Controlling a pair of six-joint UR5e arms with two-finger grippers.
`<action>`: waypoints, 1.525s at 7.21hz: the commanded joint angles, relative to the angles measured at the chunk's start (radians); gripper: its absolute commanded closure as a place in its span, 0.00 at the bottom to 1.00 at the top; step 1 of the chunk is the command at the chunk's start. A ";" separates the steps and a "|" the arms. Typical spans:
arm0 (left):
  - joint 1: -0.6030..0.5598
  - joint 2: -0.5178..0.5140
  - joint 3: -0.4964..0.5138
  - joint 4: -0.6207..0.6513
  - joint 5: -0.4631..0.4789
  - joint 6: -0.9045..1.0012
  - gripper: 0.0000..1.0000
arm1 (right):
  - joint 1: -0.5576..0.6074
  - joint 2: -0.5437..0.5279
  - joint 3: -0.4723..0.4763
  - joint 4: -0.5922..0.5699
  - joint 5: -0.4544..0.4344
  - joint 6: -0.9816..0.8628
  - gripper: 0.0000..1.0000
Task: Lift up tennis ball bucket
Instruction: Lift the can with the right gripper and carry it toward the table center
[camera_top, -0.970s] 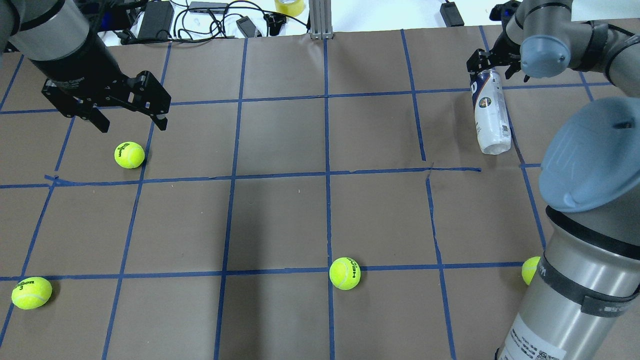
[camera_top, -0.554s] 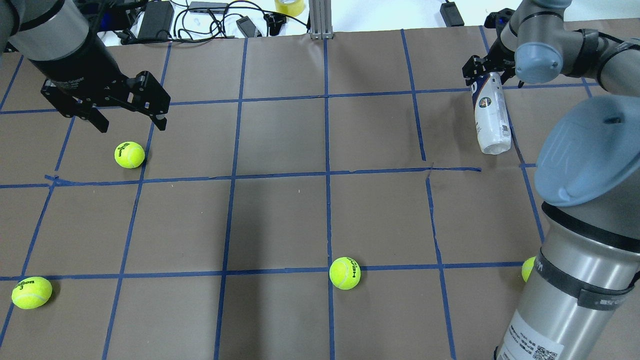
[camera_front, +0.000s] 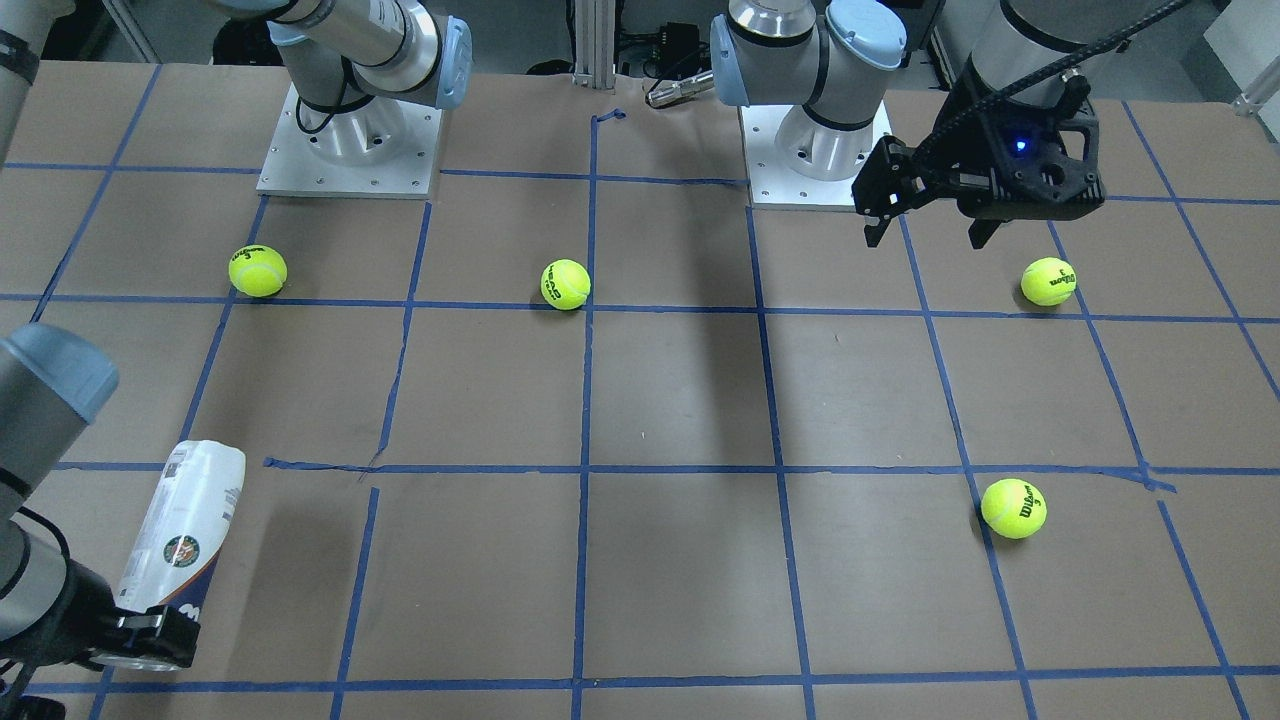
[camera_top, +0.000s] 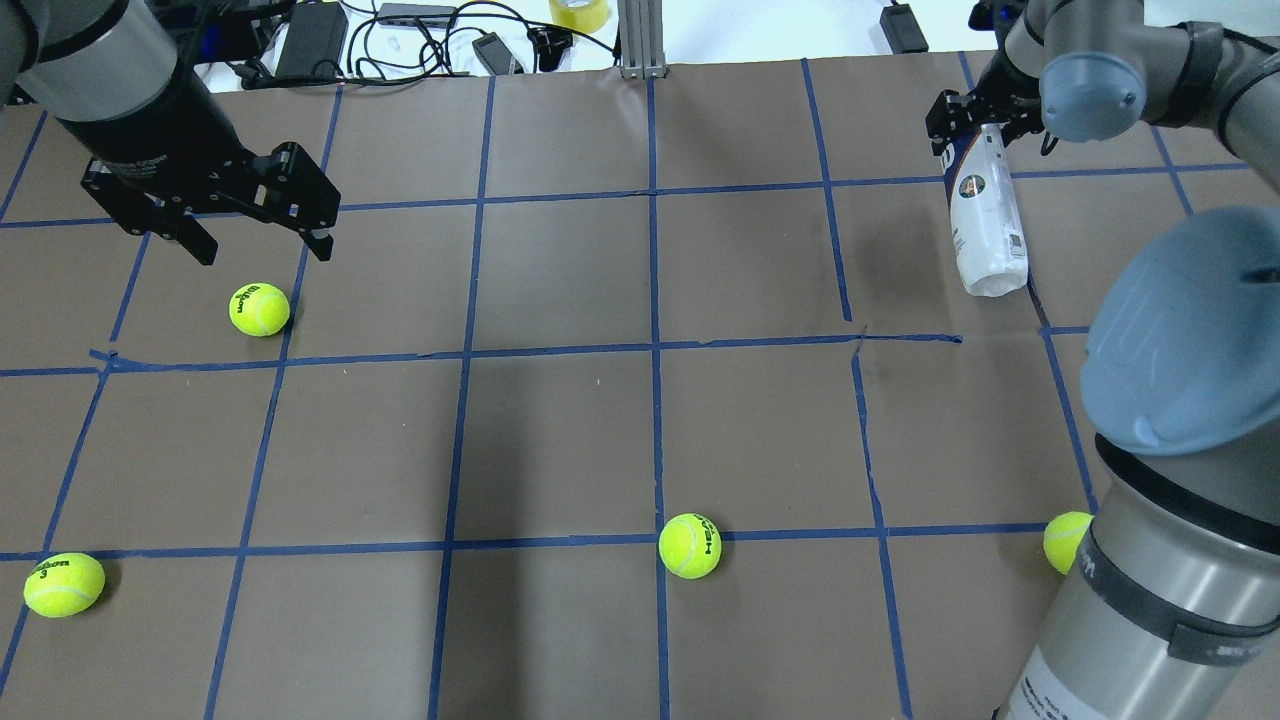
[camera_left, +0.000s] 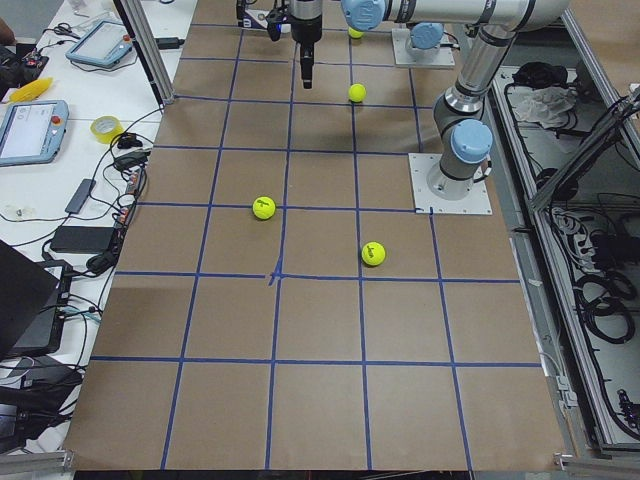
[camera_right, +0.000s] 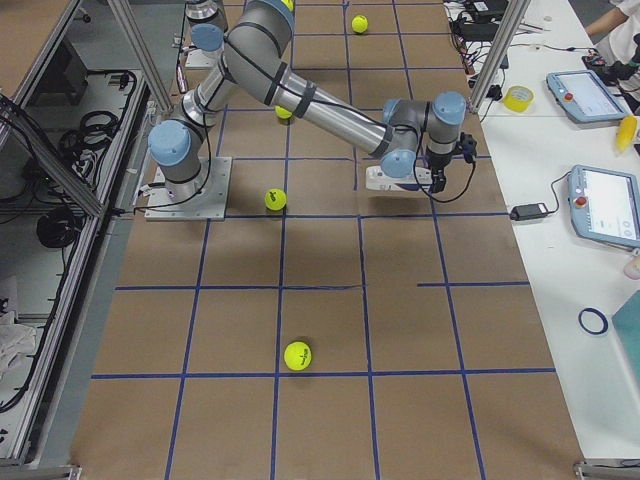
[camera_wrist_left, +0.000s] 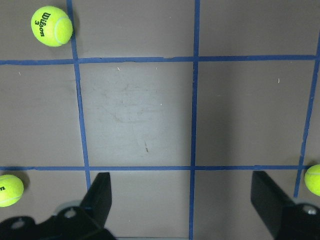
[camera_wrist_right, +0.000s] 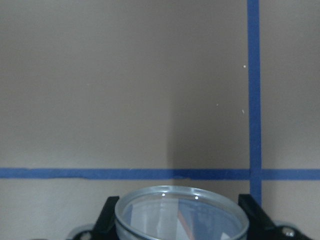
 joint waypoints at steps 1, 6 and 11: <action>-0.001 0.000 0.000 0.000 0.000 0.000 0.00 | 0.192 -0.132 0.038 0.049 -0.015 -0.080 0.60; 0.045 0.001 0.012 0.035 0.002 0.044 0.00 | 0.627 -0.129 0.050 -0.035 -0.038 -0.638 0.75; 0.059 0.009 0.003 0.035 0.005 0.048 0.00 | 0.710 -0.045 0.191 -0.291 0.004 -0.942 0.71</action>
